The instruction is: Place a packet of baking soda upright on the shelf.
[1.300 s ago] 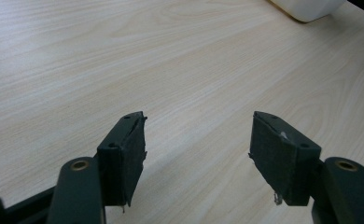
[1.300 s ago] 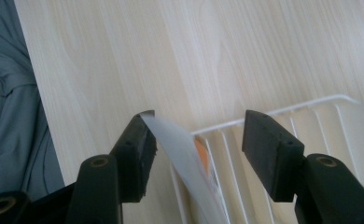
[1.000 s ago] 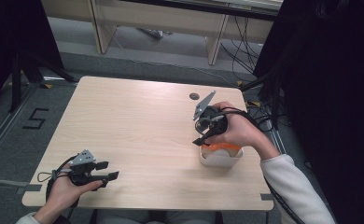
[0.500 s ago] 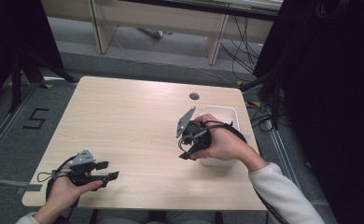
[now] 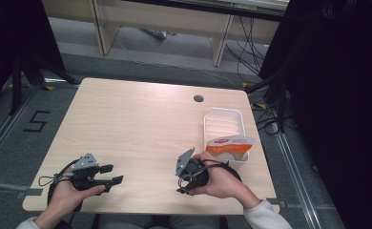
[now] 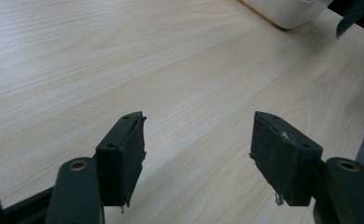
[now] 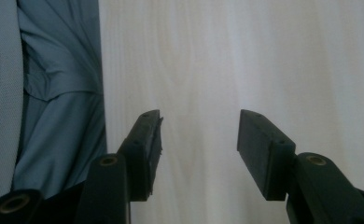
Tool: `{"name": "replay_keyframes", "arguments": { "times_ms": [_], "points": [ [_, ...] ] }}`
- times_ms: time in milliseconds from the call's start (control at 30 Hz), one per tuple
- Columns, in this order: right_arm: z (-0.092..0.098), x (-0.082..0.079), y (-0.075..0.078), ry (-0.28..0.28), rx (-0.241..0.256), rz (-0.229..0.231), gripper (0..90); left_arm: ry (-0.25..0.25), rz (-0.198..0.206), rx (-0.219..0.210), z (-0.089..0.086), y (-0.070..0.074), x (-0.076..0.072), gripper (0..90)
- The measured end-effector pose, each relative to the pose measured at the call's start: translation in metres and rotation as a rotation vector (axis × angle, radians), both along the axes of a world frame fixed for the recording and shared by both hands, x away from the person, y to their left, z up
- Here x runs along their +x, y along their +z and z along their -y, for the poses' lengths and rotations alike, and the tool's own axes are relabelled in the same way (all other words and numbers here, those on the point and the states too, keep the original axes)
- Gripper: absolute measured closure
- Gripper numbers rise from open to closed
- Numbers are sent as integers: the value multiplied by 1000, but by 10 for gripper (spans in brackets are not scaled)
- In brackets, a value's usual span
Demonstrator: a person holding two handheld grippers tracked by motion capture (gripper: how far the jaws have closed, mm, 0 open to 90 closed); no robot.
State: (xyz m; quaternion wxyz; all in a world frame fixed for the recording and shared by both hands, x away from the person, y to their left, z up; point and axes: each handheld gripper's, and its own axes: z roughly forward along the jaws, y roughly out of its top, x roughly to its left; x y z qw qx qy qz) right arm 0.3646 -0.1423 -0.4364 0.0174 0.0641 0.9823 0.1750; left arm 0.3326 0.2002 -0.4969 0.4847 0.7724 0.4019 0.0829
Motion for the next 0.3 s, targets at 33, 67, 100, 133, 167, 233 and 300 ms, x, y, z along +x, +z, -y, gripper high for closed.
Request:
{"name": "replay_keyframes", "arguments": {
  "times_ms": [33,67,100,133,167,233,300],
  "points": [
    [0,-3,-5,1,-33,-13,497,-6,3,2,0,1,0,340],
    [1,-7,-8,-17,-54,-7,496,-7,6,-8,1,1,-1,336],
    [2,-7,-7,-20,-52,-10,493,-14,14,-4,1,1,0,334],
    [3,-5,-8,16,-30,2,490,-17,16,-7,1,1,0,328],
    [5,-6,-5,12,-46,-5,491,-21,19,-12,2,1,0,328],
    [10,-7,5,-26,-50,4,492,-27,20,-7,4,1,0,327],
    [16,-6,19,-32,-19,26,494,-34,19,2,4,1,1,326]
  ]
}}
